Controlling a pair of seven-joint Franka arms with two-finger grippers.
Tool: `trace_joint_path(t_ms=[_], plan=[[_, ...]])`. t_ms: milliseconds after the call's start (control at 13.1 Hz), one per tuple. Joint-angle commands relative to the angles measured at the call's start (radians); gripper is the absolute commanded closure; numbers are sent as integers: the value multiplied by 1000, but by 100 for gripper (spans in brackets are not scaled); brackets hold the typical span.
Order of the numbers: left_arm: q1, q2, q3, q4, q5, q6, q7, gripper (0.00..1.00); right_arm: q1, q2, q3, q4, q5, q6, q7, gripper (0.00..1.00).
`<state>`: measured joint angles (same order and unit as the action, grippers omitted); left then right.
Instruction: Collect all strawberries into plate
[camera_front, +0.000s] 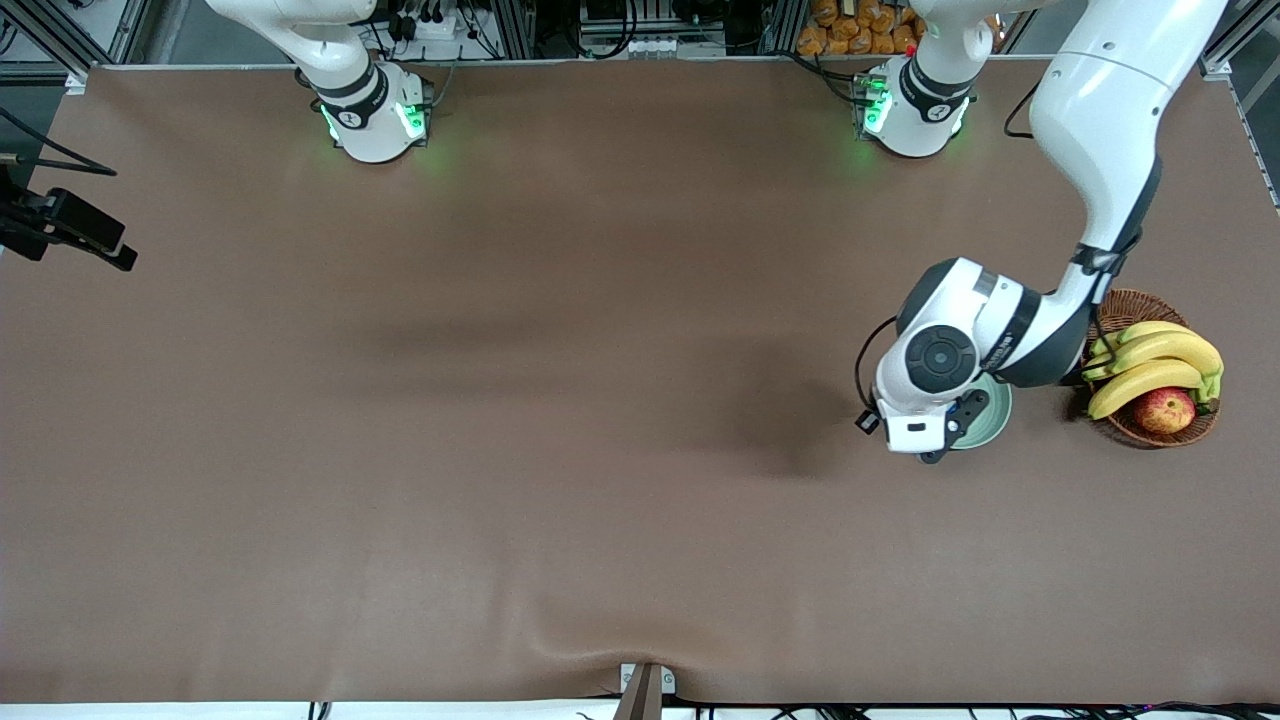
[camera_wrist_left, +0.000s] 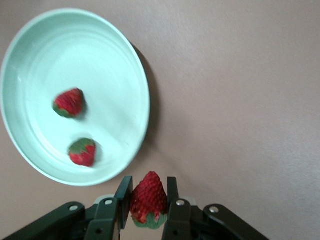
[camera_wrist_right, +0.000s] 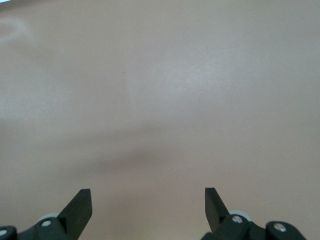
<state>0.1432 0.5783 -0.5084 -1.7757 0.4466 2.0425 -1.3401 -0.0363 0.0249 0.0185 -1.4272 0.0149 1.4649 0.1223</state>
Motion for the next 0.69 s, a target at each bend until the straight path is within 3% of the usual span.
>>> trace_joint_path(t_ms=[0, 229, 305, 382, 458, 611], plan=[[62, -38, -10, -28, 15, -56, 158, 100, 1, -17, 3, -12, 5, 2, -9, 0], [113, -28, -10, -28, 15, -76, 288, 100, 1, -17, 3, -12, 5, 0, -9, 0], [128, -22, -9, -24, 15, -76, 295, 86, -1, -17, 3, -12, 5, -1, -9, 0], [140, -12, -7, -18, 17, -76, 317, 56, -1, -17, 3, -12, 4, -2, -9, 0], [147, -15, -6, -5, 17, -77, 353, 1, -2, -17, 3, -12, 4, -2, -9, 0], [153, -37, -7, 18, 1, -108, 369, 0, -1, -16, 3, -12, 4, -3, -7, 0]])
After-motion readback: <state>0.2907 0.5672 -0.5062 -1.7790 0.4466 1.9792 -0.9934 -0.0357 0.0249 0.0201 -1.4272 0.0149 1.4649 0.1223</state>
